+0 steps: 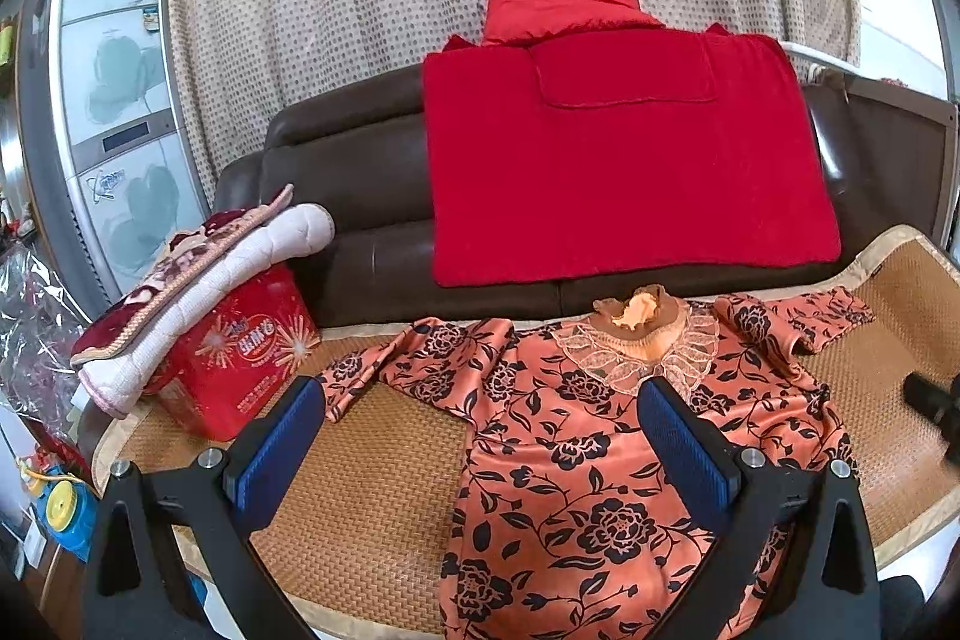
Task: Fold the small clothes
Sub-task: 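Grasp the blouse sleeve with the right gripper and lift it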
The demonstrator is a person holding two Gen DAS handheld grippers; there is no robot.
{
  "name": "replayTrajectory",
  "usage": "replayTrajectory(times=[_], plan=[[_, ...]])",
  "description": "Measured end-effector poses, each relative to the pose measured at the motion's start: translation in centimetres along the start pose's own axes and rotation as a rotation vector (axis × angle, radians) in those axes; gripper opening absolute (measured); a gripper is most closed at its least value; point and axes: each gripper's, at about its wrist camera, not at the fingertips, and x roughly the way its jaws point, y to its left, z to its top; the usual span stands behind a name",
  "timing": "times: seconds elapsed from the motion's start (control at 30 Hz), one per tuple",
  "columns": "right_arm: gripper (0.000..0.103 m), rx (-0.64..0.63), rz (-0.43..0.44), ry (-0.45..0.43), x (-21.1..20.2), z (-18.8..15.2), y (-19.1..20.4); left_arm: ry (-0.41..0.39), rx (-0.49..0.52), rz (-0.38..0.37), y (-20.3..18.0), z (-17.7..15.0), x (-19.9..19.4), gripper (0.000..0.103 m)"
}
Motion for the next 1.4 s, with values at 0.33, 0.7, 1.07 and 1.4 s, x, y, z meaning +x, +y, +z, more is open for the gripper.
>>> replayTrajectory(times=[0.33,0.7,1.07,1.4], plan=[[0.103,0.294,-0.033,0.043,3.3,1.3,-11.2,0.048,0.033,-0.048,-3.3,0.4,4.4,0.103],[0.079,0.422,-0.038,0.024,15.1,7.2,-22.5,0.133,-0.03,-0.093,-7.6,1.5,15.9,0.103],[0.078,0.352,-0.317,0.214,32.0,12.6,-29.2,0.186,-0.018,0.0,-8.1,-0.6,24.7,0.103],[0.063,0.208,-0.466,0.324,38.4,11.8,-28.9,0.134,0.034,0.07,-8.8,-0.6,25.7,0.103]])
